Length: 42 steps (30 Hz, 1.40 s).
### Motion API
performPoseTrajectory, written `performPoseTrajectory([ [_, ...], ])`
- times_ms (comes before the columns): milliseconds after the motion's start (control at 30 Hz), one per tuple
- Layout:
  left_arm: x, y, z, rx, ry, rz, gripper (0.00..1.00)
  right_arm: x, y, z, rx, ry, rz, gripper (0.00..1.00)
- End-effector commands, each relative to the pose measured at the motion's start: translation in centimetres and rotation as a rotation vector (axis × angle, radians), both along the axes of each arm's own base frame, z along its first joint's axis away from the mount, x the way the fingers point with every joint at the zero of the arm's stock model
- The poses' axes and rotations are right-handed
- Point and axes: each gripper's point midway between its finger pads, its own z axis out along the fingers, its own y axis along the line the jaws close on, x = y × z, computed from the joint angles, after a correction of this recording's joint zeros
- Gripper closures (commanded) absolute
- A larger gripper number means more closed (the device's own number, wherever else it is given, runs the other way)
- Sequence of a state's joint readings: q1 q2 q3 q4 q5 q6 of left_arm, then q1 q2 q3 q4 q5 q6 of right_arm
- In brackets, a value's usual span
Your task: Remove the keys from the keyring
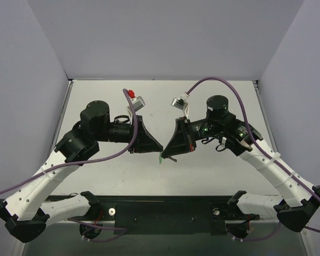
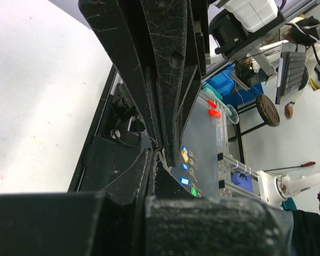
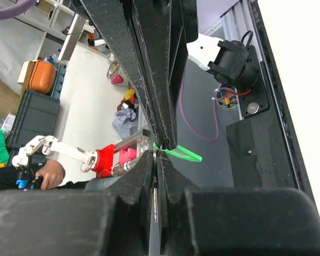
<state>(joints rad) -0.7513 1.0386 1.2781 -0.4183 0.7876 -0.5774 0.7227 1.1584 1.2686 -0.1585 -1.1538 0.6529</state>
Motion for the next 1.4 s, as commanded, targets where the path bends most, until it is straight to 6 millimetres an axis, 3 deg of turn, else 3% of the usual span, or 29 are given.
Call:
performPoseTrajectory([
  [0,-1.0,-0.3,0.7,0.003,-0.027,-0.077,1.0,-0.4,0.7,2.5,0.082,-0.096,0.045,1.0],
  [333,-0.8,-0.2,0.5,0.034,-0.023,-0.068,1.0,-0.9,0.7,2.5,0.076,-0.095,0.07,1.0],
  [400,-0.5,-0.1,0.6,0.036,-0.024,-0.043,0.87,-0.7,0.7,2.5,0.076,-0.102,0.066,1.0],
  [500,0.0,0.1,0.9,0.034,-0.037,0.0,0.59,-0.6,0.6,2.4,0.073,-0.108,0.055,1.0],
  [667,0.5,1.1,2.2,0.0,-0.106,0.086,0.39,-0.5,0.5,2.3,0.069,-0.116,0.042,1.0],
  [967,1.0,2.9,5.4,-0.173,-0.165,0.232,0.32,-0.3,0.3,2.4,0.07,-0.14,0.007,1.0],
  [1367,1.3,4.1,7.2,-0.441,-0.084,0.333,0.32,1.2,0.3,2.8,0.092,-0.204,-0.109,1.0],
])
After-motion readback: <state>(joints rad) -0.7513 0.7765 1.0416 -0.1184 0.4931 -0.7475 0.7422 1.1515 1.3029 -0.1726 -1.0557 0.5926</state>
